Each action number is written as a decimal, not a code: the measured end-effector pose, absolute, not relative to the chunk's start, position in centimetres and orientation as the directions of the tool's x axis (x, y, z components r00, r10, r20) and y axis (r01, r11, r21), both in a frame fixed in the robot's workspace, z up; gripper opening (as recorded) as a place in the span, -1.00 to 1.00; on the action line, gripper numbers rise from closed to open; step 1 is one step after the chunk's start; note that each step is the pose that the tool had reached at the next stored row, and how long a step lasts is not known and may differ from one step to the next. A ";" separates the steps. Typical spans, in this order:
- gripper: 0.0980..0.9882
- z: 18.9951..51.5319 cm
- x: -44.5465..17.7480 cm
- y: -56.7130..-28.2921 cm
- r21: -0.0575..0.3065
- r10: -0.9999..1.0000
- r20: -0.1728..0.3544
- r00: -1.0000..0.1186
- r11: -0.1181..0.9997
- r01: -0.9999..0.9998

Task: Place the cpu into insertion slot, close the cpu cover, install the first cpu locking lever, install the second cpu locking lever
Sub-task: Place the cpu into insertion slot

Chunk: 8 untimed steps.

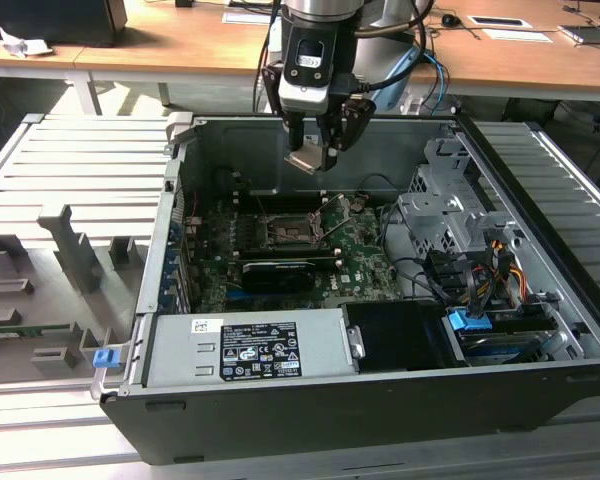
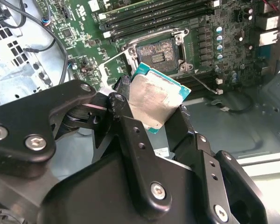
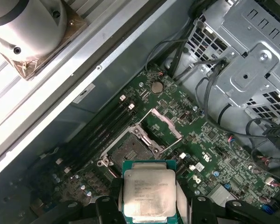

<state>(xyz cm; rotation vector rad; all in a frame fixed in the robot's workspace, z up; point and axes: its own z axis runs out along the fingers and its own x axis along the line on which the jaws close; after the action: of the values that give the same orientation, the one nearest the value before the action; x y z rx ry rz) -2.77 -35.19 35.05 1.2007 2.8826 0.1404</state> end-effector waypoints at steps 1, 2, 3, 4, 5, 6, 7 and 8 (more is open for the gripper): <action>0.00 35.0 -2.8 -35.2 0.089 0.709 0.020 -0.705 0.701 0.708; 0.00 35.0 -2.8 -35.2 0.089 0.709 0.020 -0.705 0.701 0.708; 0.00 35.0 -2.8 -35.2 0.089 0.709 0.020 -0.705 0.701 0.708; 0.00 34.9 -2.8 -35.2 0.089 0.709 0.020 -0.705 0.701 0.708; 0.00 34.9 -2.8 -35.2 0.089 0.709 0.020 -0.705 0.701 0.708; 0.00 34.9 -2.8 -35.2 0.089 0.709 0.020 -0.705 0.701 0.708; 0.00 34.9 -2.8 -35.2 0.089 0.709 0.020 -0.705 0.701 0.708; 0.00 34.8 -2.8 -35.2 0.089 0.710 0.020 -0.704 0.700 0.708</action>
<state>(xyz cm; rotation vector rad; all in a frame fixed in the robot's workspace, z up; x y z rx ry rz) -2.77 -35.19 34.84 1.2015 2.8823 0.1407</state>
